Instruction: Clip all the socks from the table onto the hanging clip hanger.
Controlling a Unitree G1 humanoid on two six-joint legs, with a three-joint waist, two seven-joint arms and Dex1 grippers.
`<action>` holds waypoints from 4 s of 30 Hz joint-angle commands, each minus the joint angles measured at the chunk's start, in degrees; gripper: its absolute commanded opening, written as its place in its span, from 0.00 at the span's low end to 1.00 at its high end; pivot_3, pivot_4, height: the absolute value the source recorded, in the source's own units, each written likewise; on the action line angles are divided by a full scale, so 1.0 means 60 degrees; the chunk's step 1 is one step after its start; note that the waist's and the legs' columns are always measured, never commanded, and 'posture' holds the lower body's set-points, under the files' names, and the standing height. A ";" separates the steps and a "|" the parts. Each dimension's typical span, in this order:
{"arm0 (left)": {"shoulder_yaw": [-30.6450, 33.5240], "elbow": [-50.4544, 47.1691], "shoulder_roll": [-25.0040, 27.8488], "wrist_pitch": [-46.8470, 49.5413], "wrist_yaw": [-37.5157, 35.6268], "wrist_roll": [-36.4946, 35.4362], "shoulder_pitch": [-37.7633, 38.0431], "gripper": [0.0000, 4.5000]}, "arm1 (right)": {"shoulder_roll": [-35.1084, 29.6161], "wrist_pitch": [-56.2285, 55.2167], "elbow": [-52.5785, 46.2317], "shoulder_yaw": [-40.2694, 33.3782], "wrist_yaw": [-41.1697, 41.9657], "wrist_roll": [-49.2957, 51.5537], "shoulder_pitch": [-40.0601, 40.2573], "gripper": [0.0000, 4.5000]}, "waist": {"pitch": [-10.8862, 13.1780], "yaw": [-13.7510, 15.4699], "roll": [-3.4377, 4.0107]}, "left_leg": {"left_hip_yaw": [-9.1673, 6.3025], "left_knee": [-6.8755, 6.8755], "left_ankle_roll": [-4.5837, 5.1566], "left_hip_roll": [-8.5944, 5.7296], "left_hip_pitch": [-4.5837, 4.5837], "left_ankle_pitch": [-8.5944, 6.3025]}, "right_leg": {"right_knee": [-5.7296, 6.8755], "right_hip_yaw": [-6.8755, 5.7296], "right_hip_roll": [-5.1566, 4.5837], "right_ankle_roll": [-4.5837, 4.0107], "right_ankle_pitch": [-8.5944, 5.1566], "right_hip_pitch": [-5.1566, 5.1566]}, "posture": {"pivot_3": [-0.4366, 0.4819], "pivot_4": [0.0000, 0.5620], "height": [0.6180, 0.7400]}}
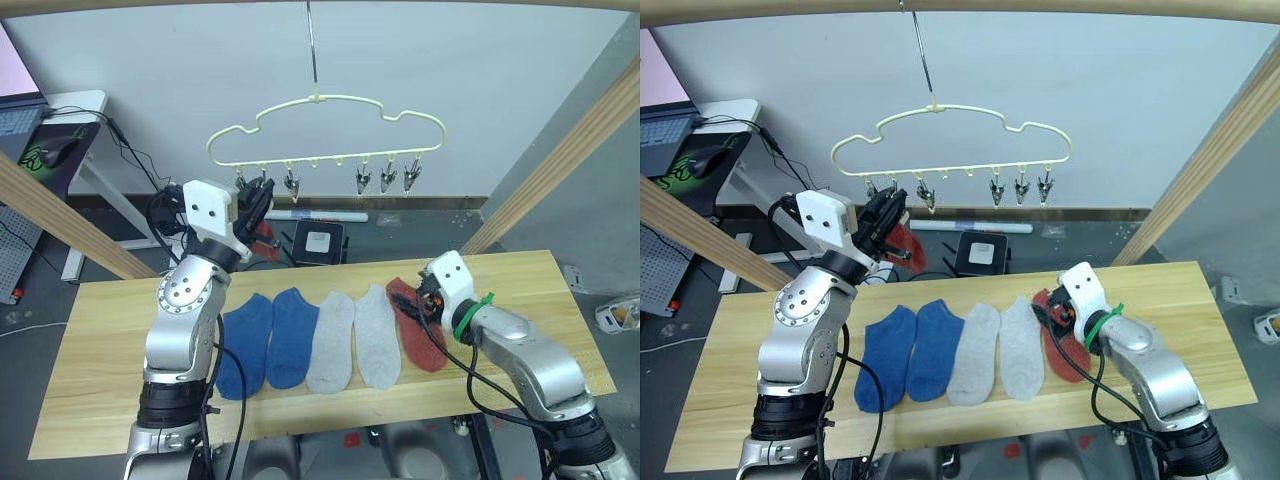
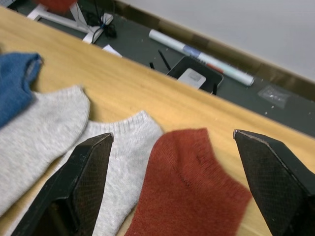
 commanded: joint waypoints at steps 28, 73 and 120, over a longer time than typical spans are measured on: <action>0.0045 -0.0855 0.0001 0.0504 0.0177 -0.0075 0.0309 0.06 | 0.0418 -0.1914 0.1924 -0.0709 0.0502 -0.1063 -0.0306 0.91 | 0.0241 0.0092 0.0068 | 0.0006 -0.0021 -0.0004 0.0004 0.0004 0.0001 | -0.0012 0.0010 0.0003 0.0009 -0.0006 -0.0006 | 0.41 0.70 0.99; 0.1427 -0.1962 0.0754 0.3436 -0.0341 -0.3815 -0.0219 0.05 | 0.1194 -0.2412 -0.0330 0.1362 0.2027 -0.1564 -0.2011 0.00 | 0.0385 -0.0005 0.0078 | 0.0002 -0.0137 -0.0077 0.0006 -0.0003 0.0037 | -0.0073 0.0009 -0.0001 0.0024 -0.0015 -0.0040 | 0.39 0.61 0.99; 0.1896 -0.2387 0.1702 0.4910 0.0141 -0.7095 -0.0107 0.05 | 0.3428 -0.6259 0.2817 0.2206 0.2140 -0.2430 -0.4733 0.00 | 0.0371 0.0001 0.0051 | -0.0017 -0.0017 -0.0074 0.0000 -0.0095 0.0037 | -0.0001 -0.0041 -0.0074 0.0008 -0.0005 -0.0101 | 0.43 0.54 0.99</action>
